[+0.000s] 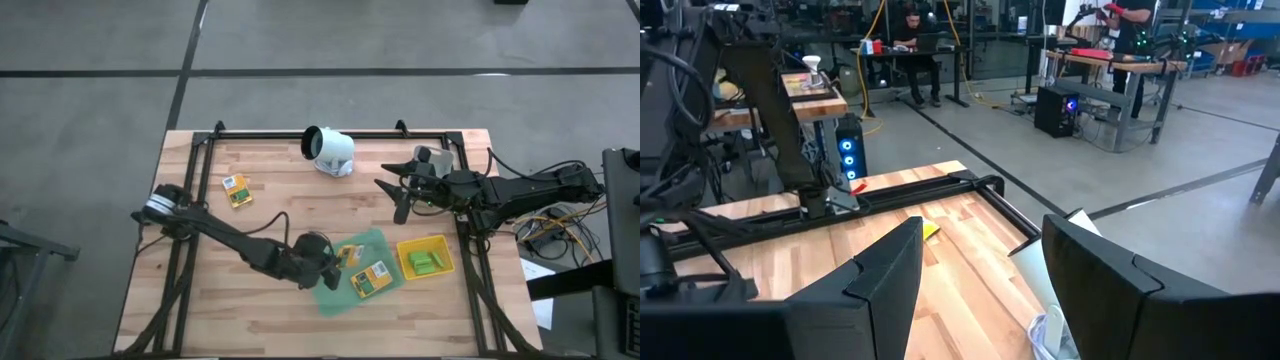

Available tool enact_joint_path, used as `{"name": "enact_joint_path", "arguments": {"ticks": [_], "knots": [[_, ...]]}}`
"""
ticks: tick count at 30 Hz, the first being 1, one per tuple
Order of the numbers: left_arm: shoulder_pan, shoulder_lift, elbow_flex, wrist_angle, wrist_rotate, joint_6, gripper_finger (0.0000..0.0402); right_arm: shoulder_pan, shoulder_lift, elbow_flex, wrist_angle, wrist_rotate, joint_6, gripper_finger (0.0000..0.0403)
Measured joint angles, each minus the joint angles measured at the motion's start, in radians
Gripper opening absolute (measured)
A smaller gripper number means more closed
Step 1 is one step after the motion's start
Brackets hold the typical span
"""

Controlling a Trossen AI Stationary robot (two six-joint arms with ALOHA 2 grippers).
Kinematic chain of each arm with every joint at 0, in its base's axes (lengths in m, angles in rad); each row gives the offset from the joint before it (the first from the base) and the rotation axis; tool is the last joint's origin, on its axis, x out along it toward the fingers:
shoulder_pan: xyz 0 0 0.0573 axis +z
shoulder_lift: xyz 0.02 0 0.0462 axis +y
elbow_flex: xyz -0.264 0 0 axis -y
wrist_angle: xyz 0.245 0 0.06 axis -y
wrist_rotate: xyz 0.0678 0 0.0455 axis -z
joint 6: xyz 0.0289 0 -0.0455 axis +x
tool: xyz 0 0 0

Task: Pick & Place School Supplies
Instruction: Put the yellow crayon box into the green bin

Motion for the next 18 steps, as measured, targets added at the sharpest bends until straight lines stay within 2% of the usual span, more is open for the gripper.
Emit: {"name": "enact_joint_path", "arguments": {"ticks": [18], "knots": [[0.008, 0.039, 0.0, -0.017, 0.078, -0.093, 0.0035, 0.0, 0.0, 0.0, 0.0, 0.0, 0.0, 0.0203]]}}
